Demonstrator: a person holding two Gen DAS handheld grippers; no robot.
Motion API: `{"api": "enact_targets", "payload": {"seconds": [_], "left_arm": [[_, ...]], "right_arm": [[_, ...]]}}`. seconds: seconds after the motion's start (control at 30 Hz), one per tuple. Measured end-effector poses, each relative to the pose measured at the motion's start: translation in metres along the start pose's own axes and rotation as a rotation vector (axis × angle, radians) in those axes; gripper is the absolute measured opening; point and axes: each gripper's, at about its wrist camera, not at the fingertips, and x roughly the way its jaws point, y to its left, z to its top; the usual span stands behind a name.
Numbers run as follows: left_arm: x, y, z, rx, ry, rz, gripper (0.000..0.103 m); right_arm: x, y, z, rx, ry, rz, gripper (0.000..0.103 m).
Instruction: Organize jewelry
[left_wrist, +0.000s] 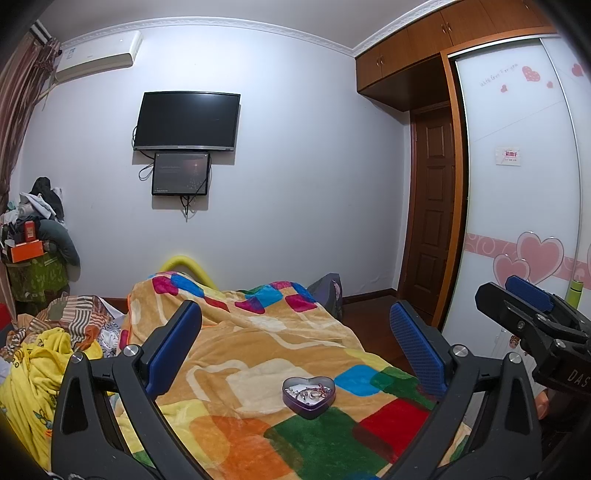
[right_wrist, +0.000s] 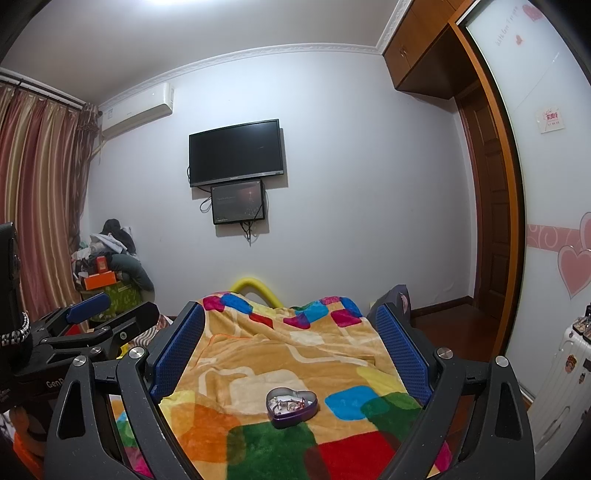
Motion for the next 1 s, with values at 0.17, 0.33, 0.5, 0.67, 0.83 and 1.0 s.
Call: {"api": "enact_targets", "payload": {"seconds": [0.17, 0.33, 0.5, 0.67, 0.83, 1.0], "left_arm": [[0.0003, -0.0001, -0.0002, 0.001, 0.0, -0.001, 0.103], [0.001, -0.0014, 0.0014, -0.002, 0.007, -0.011, 0.103], [0.0005, -0.0022, 0.0019, 0.0, 0.006, -0.011, 0.103], [0.0017, -0.0027, 0.0, -0.002, 0.013, -0.021, 0.103], [0.004, -0.0039, -0.0022, 0.005, 0.018, -0.018, 0.103], [0.0064, -0.003, -0.0032, -0.004, 0.023, -0.021, 0.103]], "right_arm": [[-0.0004, 0.0002, 0.0005, 0.0, 0.0, 0.0, 0.093], [-0.0005, 0.0001, -0.0002, 0.001, 0.001, -0.001, 0.093], [-0.0008, -0.0001, -0.0005, 0.003, 0.002, -0.002, 0.093], [-0.0014, 0.0003, -0.0002, 0.007, 0.005, -0.004, 0.093], [0.0006, 0.0001, -0.0005, 0.01, 0.013, -0.007, 0.093], [0.0041, 0.0, -0.0009, 0.015, 0.022, -0.009, 0.093]]}}
